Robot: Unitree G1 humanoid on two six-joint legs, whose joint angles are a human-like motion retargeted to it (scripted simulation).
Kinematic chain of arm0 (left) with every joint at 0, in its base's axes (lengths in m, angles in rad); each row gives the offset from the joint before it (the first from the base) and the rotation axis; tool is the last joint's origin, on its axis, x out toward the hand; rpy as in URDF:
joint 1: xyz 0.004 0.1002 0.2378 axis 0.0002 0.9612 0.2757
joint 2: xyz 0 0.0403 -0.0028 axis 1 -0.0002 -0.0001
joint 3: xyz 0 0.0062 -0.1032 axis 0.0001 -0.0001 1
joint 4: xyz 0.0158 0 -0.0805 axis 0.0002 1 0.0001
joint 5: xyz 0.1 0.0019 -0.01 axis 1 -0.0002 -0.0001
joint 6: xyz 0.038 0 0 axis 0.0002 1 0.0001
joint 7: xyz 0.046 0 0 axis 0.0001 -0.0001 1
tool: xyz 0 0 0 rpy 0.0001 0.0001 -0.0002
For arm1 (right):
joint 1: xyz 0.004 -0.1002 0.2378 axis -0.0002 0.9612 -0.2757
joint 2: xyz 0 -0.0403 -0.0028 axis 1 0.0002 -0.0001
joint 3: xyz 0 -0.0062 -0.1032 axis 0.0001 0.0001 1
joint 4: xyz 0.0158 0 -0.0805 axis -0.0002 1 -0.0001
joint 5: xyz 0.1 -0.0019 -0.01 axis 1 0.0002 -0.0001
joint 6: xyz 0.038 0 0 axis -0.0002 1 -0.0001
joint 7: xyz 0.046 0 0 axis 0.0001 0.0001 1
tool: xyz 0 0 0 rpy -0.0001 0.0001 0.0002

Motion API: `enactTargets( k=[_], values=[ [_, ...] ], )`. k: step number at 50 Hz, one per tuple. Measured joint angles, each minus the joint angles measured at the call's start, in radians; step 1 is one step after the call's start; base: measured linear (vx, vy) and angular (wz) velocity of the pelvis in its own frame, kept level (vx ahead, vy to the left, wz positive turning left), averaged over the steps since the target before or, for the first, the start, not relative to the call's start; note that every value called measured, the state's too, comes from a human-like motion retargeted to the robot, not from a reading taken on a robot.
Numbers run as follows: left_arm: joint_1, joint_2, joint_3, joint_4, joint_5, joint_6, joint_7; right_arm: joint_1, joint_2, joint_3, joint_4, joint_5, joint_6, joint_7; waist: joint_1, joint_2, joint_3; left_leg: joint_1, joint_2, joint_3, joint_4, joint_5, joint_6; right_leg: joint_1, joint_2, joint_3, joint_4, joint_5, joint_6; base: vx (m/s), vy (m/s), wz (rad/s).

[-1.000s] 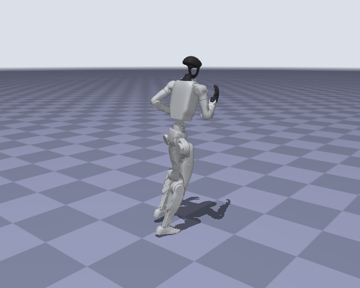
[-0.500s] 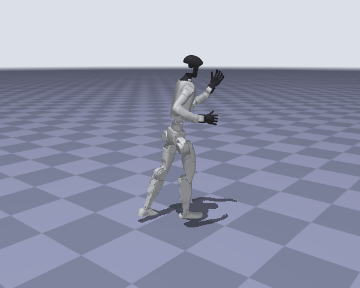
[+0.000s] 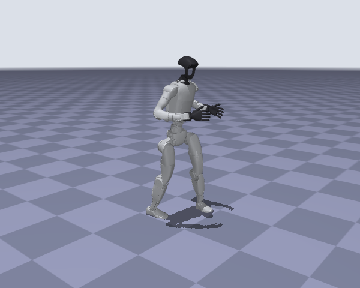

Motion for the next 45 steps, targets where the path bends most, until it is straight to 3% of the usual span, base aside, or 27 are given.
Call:
enactTargets(
  k=[3, 5, 7, 9, 12, 15, 17, 20, 22, 25, 28, 30, 32, 35, 38, 41, 43, 45],
  values=[
    [-0.136, 0.041, -0.078, -0.040, 0.094, -0.015, 0.058, 0.032, 0.061, -0.037, 0.065, -0.094, -0.017, -0.105, -0.046, 0.050, 0.076, 0.006, 0.005, -0.016, 0.153, -0.122, -0.017, -0.032, -0.002, -0.141, 0.302, -0.197, -0.081, 0.30, 0.35, -1.00],
    [-0.323, 0.070, -0.203, 0.012, 0.198, -0.058, 0.189, 0.067, 0.149, -0.026, 0.128, -0.107, -0.032, -0.266, -0.064, 0.043, 0.109, -0.023, -0.021, 0.039, 0.295, -0.245, 0.028, -0.162, -0.035, -0.221, 0.630, -0.320, -0.128, 0.21, 0.27, -1.09],
    [-0.518, 0.051, -0.313, 0.082, 0.245, -0.078, 0.321, 0.108, 0.217, -0.005, 0.167, -0.074, -0.035, -0.365, -0.089, 0.031, 0.115, -0.046, -0.034, 0.106, 0.382, -0.313, 0.072, -0.297, -0.079, -0.276, 0.854, -0.395, -0.166, 0.22, 0.18, -1.51],
    [-0.673, -0.015, -0.367, 0.098, 0.233, -0.092, 0.363, 0.146, 0.224, -0.004, 0.152, -0.052, -0.041, -0.342, -0.142, 0.043, 0.100, -0.028, -0.019, 0.173, 0.382, -0.327, 0.081, -0.388, -0.094, -0.336, 0.922, -0.432, -0.197, 0.30, 0.11, -1.77],
    [-0.811, -0.138, -0.377, 0.031, 0.172, -0.103, 0.291, 0.206, 0.136, -0.045, 0.056, -0.011, -0.059, -0.198, -0.286, 0.110, 0.052, 0.055, 0.025, 0.262, 0.265, -0.255, 0.075, -0.436, -0.059, -0.460, 0.758, -0.392, -0.185, 0.40, 0.00, -1.73],
    [-0.894, -0.212, -0.397, -0.015, 0.161, -0.075, 0.303, 0.283, 0.039, -0.110, -0.024, 0.051, -0.060, -0.144, -0.429, 0.182, 0.006, 0.134, 0.044, 0.318, 0.145, -0.101, 0.051, -0.401, -0.041, -0.644, 0.397, -0.299, -0.126, 0.48, -0.11, -1.60],
    [-0.940, -0.218, -0.433, -0.039, 0.144, -0.074, 0.189, 0.316, -0.003, -0.140, -0.051, 0.065, -0.068, -0.112, -0.486, 0.197, -0.004, 0.174, 0.026, 0.330, 0.111, 0.003, 0.025, -0.357, -0.044, -0.784, 0.146, -0.228, -0.089, 0.51, -0.15, -1.81],
    [-0.975, -0.224, -0.475, -0.029, 0.114, -0.079, 0.168, 0.324, -0.031, -0.155, -0.065, 0.038, -0.062, -0.108, -0.509, 0.173, 0.012, 0.238, -0.037, 0.302, 0.123, 0.095, 0.039, -0.309, -0.049, -0.909, -0.087, -0.093, -0.043, 0.53, -0.14, -2.45],
    [-0.968, -0.218, -0.481, -0.015, 0.126, -0.093, 0.224, 0.285, -0.022, -0.142, -0.065, 0.015, -0.050, -0.111, -0.478, 0.138, 0.040, 0.229, -0.079, 0.270, 0.264, 0.093, 0.075, -0.293, -0.054, -0.866, -0.091, -0.091, -0.051, 0.53, -0.11, -3.18],
    [-0.899, -0.209, -0.432, 0.043, 0.246, -0.106, 0.370, 0.145, 0.011, -0.061, -0.031, 0.013, -0.047, -0.165, -0.413, 0.124, 0.090, 0.106, -0.091, 0.240, 0.646, 0.063, 0.060, -0.286, -0.028, -0.689, -0.011, -0.228, -0.137, 0.50, -0.01, -3.41],
    [-0.707, -0.242, -0.385, 0.151, 0.256, -0.080, 0.476, -0.068, 0.095, 0.083, 0.074, 0.005, -0.049, -0.278, -0.350, 0.143, 0.142, -0.019, -0.037, 0.262, 0.953, -0.019, 0.064, -0.269, 0.009, -0.531, 0.070, -0.307, -0.202, 0.57, 0.09, -3.24],
    [-0.545, -0.221, -0.368, 0.165, 0.202, -0.070, 0.466, -0.191, 0.164, 0.100, 0.087, -0.051, -0.037, -0.310, -0.290, 0.125, 0.163, -0.086, 0.010, 0.312, 1.066, -0.074, 0.091, -0.239, 0.003, -0.436, 0.092, -0.320, -0.195, 0.69, 0.11, -2.89],
    [-0.396, -0.113, -0.345, 0.111, 0.207, -0.067, 0.429, -0.260, 0.268, 0.051, 0.044, -0.069, -0.037, -0.317, -0.218, 0.081, 0.147, -0.151, 0.011, 0.326, 1.049, -0.159, 0.137, -0.206, -0.024, -0.365, 0.051, -0.285, -0.159, 0.78, 0.12, -2.21],
    [-0.233, 0.068, -0.325, 0.021, 0.208, -0.072, 0.359, -0.270, 0.399, 0.001, -0.060, -0.028, -0.064, -0.382, -0.086, -0.002, 0.102, -0.229, -0.028, 0.338, 0.858, -0.205, 0.148, -0.145, -0.099, -0.318, -0.038, -0.148, -0.087, 0.85, 0.19, -1.46],
    [-0.168, 0.151, -0.267, -0.012, 0.191, -0.061, 0.239, -0.276, 0.360, 0.006, -0.142, 0.018, -0.076, -0.331, -0.026, -0.041, 0.054, -0.243, -0.051, 0.356, 0.495, -0.207, 0.121, -0.087, -0.144, -0.306, -0.106, 0.037, -0.031, 0.88, 0.30, -0.71],
    [-0.205, 0.104, -0.199, -0.016, 0.216, -0.093, 0.211, -0.268, 0.271, 0.024, -0.183, 0.062, -0.082, -0.218, -0.042, -0.017, 0.044, -0.199, -0.038, 0.427, 0.148, -0.177, 0.050, 0.003, -0.136, -0.303, -0.140, 0.163, -0.016, 0.87, 0.37, -0.19],
    [-0.318, 0.043, -0.194, -0.005, 0.217, -0.128, 0.209, -0.224, 0.227, 0.052, -0.191, 0.108, -0.098, -0.159, -0.077, 0.039, 0.090, -0.138, -0.025, 0.456, 0.062, -0.117, -0.002, 0.084, -0.109, -0.315, -0.089, 0.188, -0.046, 0.87, 0.38, 0.30],
    [-0.501, -0.002, -0.227, 0.031, 0.260, -0.158, 0.271, -0.148, 0.202, 0.070, -0.158, 0.133, -0.120, -0.148, -0.116, 0.105, 0.153, -0.065, 0.000, 0.422, 0.114, -0.110, -0.005, 0.093, -0.064, -0.335, 0.143, 0.147, -0.078, 0.87, 0.36, 0.43]
  ],
)
